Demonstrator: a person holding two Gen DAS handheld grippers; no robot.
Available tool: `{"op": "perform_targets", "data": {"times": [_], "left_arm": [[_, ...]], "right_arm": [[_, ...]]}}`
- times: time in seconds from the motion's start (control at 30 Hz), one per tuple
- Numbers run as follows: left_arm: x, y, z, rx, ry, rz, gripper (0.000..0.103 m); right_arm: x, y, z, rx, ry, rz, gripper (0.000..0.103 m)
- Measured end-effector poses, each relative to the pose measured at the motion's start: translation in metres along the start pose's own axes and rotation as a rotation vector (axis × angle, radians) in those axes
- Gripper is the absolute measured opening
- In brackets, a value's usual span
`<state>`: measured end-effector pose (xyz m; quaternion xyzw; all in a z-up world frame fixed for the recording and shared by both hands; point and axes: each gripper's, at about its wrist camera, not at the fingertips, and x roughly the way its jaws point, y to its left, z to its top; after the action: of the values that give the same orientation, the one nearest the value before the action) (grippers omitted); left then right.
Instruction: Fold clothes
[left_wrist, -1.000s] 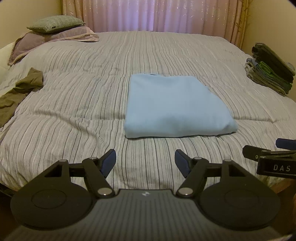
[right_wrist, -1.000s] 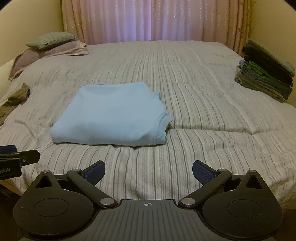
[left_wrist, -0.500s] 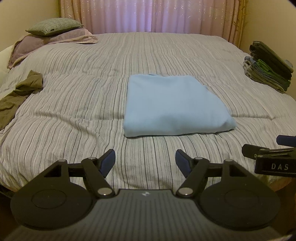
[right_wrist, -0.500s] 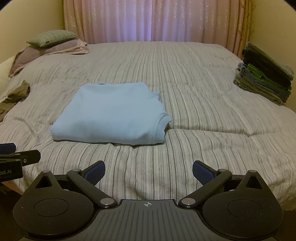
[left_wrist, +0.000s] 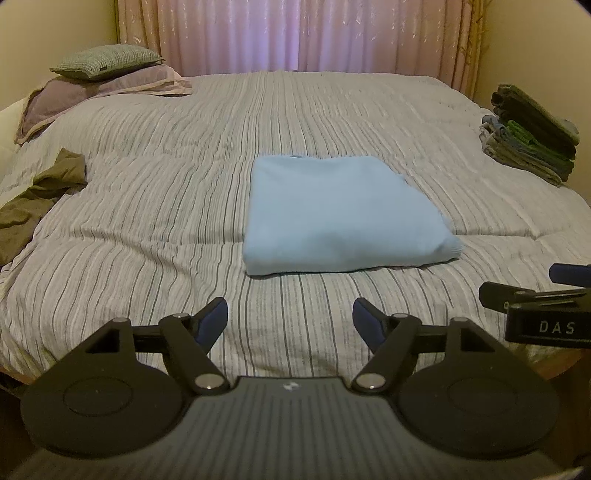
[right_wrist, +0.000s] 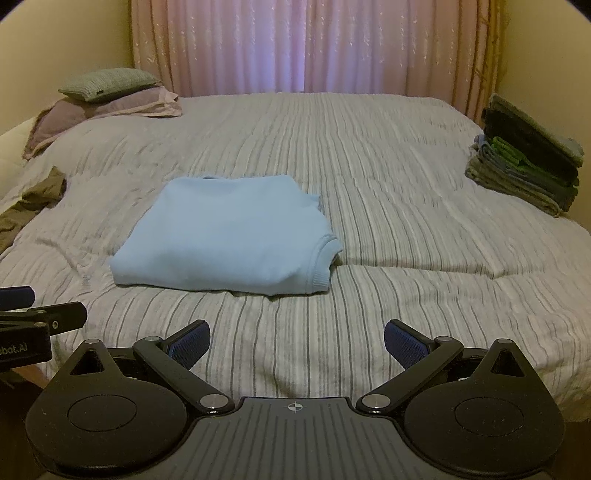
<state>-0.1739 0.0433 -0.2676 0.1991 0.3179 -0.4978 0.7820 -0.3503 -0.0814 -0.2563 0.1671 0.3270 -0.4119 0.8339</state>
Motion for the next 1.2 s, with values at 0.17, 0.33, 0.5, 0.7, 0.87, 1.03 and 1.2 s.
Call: {"op": "perform_targets", "data": {"times": [0.17, 0.33, 0.5, 0.7, 0.87, 1.03, 1.2], "left_arm": [[-0.006, -0.001, -0.002, 0.001, -0.009, -0.001, 0.072], [-0.011, 0.0, -0.004, 0.001, -0.016, -0.001, 0.073], [-0.016, 0.002, -0.005, -0.001, -0.025, -0.001, 0.073], [-0.018, 0.003, -0.006, -0.001, -0.03, 0.0, 0.073], [-0.017, 0.003, -0.006, -0.001, -0.027, -0.002, 0.074], [-0.011, 0.003, -0.006, -0.006, -0.015, -0.005, 0.074], [-0.001, 0.002, -0.006, -0.009, 0.004, -0.009, 0.074]], "right_arm": [[-0.005, 0.003, -0.001, -0.006, -0.01, 0.003, 0.103], [-0.008, 0.005, -0.001, -0.01, -0.017, 0.006, 0.103], [-0.01, 0.006, -0.001, -0.013, -0.021, 0.005, 0.103], [-0.009, 0.005, -0.001, -0.015, -0.018, 0.007, 0.103], [-0.005, 0.006, -0.001, -0.014, -0.01, 0.006, 0.103], [0.004, 0.007, -0.001, -0.016, 0.011, 0.003, 0.103], [0.013, 0.006, 0.0, -0.014, 0.029, -0.004, 0.103]]}}
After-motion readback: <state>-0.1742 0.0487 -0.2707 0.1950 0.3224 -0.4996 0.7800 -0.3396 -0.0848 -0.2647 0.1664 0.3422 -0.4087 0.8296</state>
